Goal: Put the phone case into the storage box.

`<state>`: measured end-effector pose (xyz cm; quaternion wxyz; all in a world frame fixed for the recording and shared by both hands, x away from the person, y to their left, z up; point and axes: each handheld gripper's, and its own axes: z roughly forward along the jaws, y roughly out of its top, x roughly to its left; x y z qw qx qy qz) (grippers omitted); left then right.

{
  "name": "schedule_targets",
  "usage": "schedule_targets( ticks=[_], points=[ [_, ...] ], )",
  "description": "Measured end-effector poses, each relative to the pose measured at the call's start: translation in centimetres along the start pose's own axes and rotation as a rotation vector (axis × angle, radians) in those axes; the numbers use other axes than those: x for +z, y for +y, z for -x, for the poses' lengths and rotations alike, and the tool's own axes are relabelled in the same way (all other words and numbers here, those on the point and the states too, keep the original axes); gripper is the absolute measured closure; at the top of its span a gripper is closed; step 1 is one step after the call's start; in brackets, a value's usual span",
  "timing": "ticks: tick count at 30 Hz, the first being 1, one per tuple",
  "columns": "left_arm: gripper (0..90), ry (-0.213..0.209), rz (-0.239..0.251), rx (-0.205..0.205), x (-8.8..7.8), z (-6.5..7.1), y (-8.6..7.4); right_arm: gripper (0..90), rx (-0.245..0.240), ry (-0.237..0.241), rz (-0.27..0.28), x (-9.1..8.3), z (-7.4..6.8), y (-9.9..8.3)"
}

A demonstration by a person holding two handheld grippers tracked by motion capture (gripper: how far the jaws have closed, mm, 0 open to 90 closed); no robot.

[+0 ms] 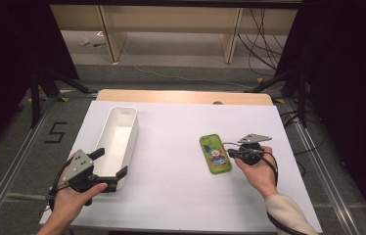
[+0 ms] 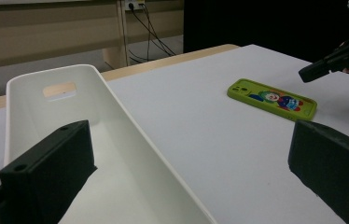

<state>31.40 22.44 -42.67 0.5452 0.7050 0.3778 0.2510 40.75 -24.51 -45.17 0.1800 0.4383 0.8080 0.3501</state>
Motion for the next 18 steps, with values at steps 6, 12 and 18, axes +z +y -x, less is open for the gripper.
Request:
schedule_targets(
  ticks=[6, 12, 18],
  points=[
    [0.0, -0.001, 0.000, -0.001, 0.0, 0.0, 0.0, 90.0, 0.033, -0.020, -0.083, 0.8, 0.6, -0.7],
    [0.0, -0.002, 0.001, -0.002, 0.0, 0.0, 0.0, 90.0, 0.041, -0.016, -0.129, 1.3, 0.8, -1.2],
    [0.0, -0.001, 0.001, -0.004, 0.0, 0.0, 0.0, 90.0, 0.050, -0.018, -0.152, 1.4, 0.8, -1.4]
  ],
)
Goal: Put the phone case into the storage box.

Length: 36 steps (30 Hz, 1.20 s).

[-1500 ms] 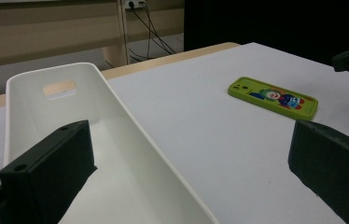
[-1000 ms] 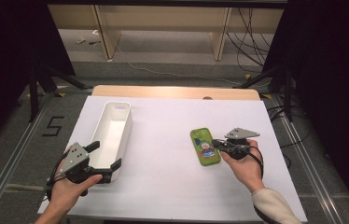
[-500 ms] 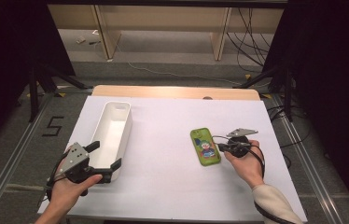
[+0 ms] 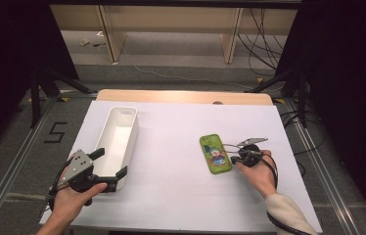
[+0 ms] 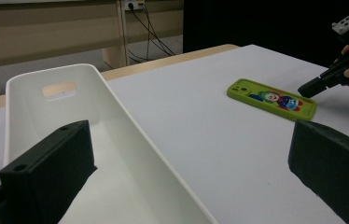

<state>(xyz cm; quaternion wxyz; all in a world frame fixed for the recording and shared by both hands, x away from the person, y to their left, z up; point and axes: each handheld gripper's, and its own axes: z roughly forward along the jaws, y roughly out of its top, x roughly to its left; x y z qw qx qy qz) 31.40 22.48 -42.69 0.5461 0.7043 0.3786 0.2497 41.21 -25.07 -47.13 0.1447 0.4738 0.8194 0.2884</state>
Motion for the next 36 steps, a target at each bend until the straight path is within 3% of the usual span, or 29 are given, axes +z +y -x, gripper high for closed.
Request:
schedule_targets(
  ticks=[20, 24, 27, 31, 36],
  points=[
    [0.0, -0.001, 0.001, 0.000, 0.0, -0.1, 0.0, 90.0, 0.001, 0.023, -0.031, 0.3, -0.4, -0.2],
    [0.0, 0.000, 0.003, -0.001, 0.0, -0.1, 0.0, 90.0, 0.020, 0.018, -0.030, 0.2, -0.3, -0.3],
    [0.0, 0.001, 0.003, -0.001, -0.1, -0.1, 0.0, 76.5, 0.054, 0.006, 0.016, -0.6, 0.1, -0.3],
    [0.0, 0.006, 0.002, -0.007, 0.0, -0.2, 0.1, 41.3, 0.119, 0.049, 0.175, -2.7, 0.6, 0.0],
    [0.0, 0.003, 0.001, 0.002, 0.2, 0.1, 0.2, 16.0, 0.129, 0.085, 0.314, -4.9, 1.0, -0.1]
  ],
)
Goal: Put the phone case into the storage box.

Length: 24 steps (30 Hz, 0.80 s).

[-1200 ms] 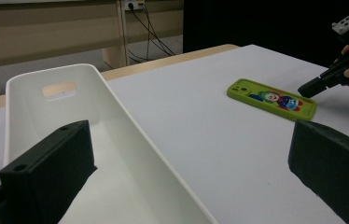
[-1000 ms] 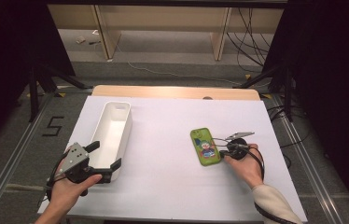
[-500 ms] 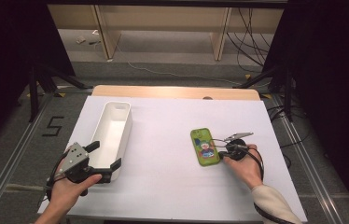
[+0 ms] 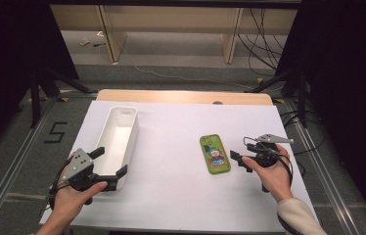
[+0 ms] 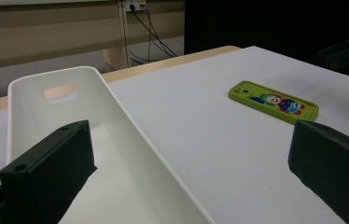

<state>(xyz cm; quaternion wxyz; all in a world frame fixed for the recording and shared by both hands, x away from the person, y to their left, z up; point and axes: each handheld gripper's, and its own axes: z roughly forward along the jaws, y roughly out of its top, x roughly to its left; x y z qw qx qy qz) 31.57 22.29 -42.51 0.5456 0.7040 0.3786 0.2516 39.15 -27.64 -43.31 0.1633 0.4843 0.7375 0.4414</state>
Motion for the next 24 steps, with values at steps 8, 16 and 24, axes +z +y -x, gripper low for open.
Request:
schedule_targets(
  ticks=[8, 16, 24],
  points=[
    [0.0, 0.005, 0.001, 0.006, 0.0, 0.0, 0.0, 8.9, -0.067, 0.003, 0.033, -0.5, -0.2, 0.4],
    [0.0, 0.003, 0.003, 0.006, -0.2, -0.1, -0.1, 3.0, -0.140, -0.010, 0.030, -0.5, -1.3, 0.9],
    [0.0, 0.009, 0.004, 0.008, -0.4, -0.1, -0.2, 1.6, -0.162, -0.031, -0.001, -0.6, -2.3, 1.7]
  ],
)
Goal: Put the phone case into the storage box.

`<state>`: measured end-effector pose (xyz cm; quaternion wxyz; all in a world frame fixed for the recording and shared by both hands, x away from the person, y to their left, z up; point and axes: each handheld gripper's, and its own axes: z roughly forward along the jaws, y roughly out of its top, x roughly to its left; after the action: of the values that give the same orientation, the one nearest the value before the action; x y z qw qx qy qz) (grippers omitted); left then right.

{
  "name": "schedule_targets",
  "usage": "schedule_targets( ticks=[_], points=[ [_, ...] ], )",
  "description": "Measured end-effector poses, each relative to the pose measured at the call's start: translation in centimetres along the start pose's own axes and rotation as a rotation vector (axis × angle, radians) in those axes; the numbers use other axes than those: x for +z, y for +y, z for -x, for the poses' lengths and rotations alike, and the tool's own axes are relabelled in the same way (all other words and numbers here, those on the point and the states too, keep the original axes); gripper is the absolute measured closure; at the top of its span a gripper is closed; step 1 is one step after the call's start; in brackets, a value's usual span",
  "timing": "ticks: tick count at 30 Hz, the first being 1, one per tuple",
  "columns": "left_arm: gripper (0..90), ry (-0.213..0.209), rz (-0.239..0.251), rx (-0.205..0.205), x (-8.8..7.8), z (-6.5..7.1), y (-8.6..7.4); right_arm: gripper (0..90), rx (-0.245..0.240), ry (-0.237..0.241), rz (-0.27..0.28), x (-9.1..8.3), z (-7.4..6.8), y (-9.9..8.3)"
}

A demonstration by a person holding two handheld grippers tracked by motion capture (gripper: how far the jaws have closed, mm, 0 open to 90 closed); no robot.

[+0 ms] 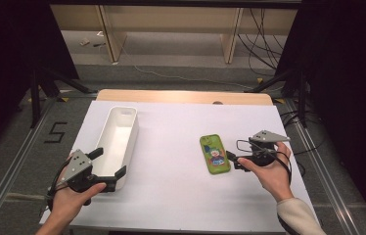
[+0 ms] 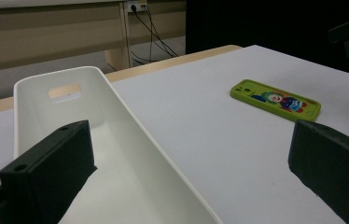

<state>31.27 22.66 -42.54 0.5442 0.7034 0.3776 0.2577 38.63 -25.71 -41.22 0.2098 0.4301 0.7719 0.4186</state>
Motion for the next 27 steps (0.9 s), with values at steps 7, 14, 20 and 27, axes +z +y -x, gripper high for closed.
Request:
schedule_targets(
  ticks=[7, 14, 20, 27],
  points=[
    [0.0, -0.002, -0.004, 0.000, 0.1, 0.0, 0.0, 2.2, -0.025, 0.000, -0.121, 1.2, -1.1, 1.2],
    [0.0, -0.001, -0.004, -0.004, 0.1, 0.0, 0.0, 5.6, -0.004, -0.012, -0.303, 4.1, -2.3, 2.3],
    [0.0, -0.002, -0.002, -0.009, 0.0, 0.0, 0.0, 5.8, 0.029, -0.065, -0.419, 7.0, -2.5, 3.7],
    [0.0, -0.001, 0.002, -0.013, 0.0, 0.0, 0.0, 4.0, 0.050, -0.087, -0.559, 10.0, -2.2, 4.3]
  ],
)
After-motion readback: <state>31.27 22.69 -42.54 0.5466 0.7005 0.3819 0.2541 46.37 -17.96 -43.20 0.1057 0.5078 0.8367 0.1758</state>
